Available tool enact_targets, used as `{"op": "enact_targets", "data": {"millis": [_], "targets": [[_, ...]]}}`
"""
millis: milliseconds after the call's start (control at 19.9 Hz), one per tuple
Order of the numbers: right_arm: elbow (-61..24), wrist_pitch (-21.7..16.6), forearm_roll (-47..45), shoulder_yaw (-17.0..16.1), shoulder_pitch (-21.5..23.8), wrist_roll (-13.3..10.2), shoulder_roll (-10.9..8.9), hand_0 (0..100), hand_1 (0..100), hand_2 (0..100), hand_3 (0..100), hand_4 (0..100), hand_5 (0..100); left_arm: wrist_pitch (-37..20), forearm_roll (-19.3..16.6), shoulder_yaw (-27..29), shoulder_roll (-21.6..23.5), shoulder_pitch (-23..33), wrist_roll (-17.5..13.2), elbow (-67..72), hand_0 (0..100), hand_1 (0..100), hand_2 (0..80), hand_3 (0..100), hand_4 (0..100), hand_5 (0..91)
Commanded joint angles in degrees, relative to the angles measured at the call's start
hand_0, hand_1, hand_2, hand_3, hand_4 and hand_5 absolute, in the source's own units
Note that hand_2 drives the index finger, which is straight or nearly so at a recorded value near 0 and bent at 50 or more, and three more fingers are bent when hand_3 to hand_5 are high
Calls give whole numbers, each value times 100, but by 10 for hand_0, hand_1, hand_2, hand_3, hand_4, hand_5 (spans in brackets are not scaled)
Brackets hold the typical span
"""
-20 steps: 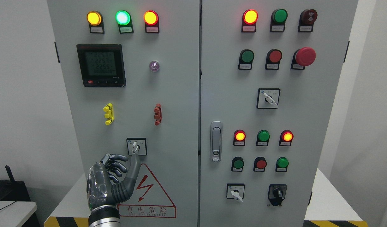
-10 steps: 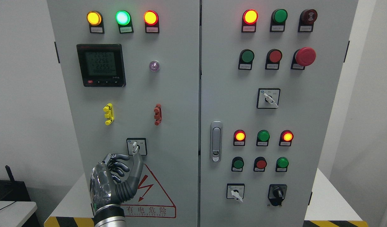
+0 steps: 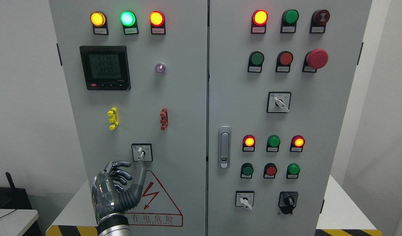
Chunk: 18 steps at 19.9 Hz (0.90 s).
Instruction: Turn on light switch 1
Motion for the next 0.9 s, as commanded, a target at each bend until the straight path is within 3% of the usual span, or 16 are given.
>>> {"op": "enact_targets", "data": {"millis": [0, 852], "targets": [[0, 4, 26, 132, -2, -5, -1, 120, 389, 0, 0, 0, 0, -1, 49, 70, -31, -135, -4, 220, 238, 498, 467, 797, 829, 777], [0, 4, 26, 132, -2, -5, 7, 120, 389, 0, 0, 0, 0, 104, 180, 17, -40, -294, -22, 281, 237, 502, 508, 834, 849, 778]]}}
